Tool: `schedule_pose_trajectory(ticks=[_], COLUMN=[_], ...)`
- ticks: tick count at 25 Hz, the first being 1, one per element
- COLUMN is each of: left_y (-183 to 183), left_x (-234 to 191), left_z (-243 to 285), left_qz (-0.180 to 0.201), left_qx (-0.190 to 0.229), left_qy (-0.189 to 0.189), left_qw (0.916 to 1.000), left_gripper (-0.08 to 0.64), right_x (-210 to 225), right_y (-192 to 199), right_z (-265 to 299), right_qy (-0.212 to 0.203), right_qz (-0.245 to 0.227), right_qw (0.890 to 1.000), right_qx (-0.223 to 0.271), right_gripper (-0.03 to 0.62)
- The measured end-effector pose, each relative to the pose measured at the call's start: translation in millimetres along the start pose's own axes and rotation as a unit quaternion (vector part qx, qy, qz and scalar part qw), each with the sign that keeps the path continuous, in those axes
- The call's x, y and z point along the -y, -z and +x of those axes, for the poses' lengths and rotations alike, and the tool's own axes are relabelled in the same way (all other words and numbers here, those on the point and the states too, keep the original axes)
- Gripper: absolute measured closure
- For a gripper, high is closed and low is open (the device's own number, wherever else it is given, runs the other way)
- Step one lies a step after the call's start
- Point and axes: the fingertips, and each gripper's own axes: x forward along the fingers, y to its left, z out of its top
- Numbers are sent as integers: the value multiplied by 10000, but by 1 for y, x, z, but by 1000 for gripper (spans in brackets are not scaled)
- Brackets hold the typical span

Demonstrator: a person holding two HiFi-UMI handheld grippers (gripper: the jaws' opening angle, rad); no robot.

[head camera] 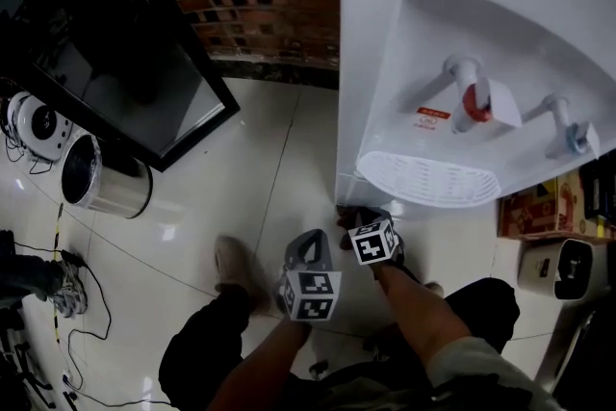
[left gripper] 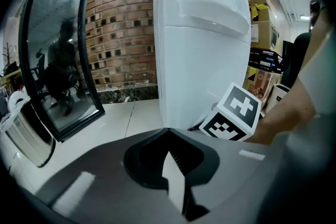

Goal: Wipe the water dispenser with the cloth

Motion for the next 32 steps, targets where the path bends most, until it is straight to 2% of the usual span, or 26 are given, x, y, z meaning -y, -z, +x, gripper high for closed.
schedule_pose_trajectory(ticks=[4, 12, 18, 22, 28, 32], left_y=[-11, -32, -36, -18, -17, -15], left_x=[20, 62, 118, 138, 126, 127], left_z=[9, 20, 19, 13, 0, -9], left_qz=[-20, -307, -38, 84, -401, -652], left_qx=[102, 342, 370, 259, 383, 508], left_qy=[111, 167, 506, 595, 380, 348], left_qw=[9999, 9988, 9980, 9979, 9977, 9960], left_gripper=[560, 560, 560, 560, 560, 560], right_x=[33, 104, 135, 148, 162, 164], right_y=[17, 56, 75, 81, 87, 89], right_z=[-10, -41, -58, -62, -71, -75], right_qy=[237, 838, 1006, 1194, 1593, 1699], right_qz=[225, 482, 622, 627, 593, 607], right_qw=[9994, 9950, 9926, 9905, 9845, 9827], right_qx=[-126, -259, -256, -282, -424, -413], right_gripper=[548, 548, 548, 548, 548, 548])
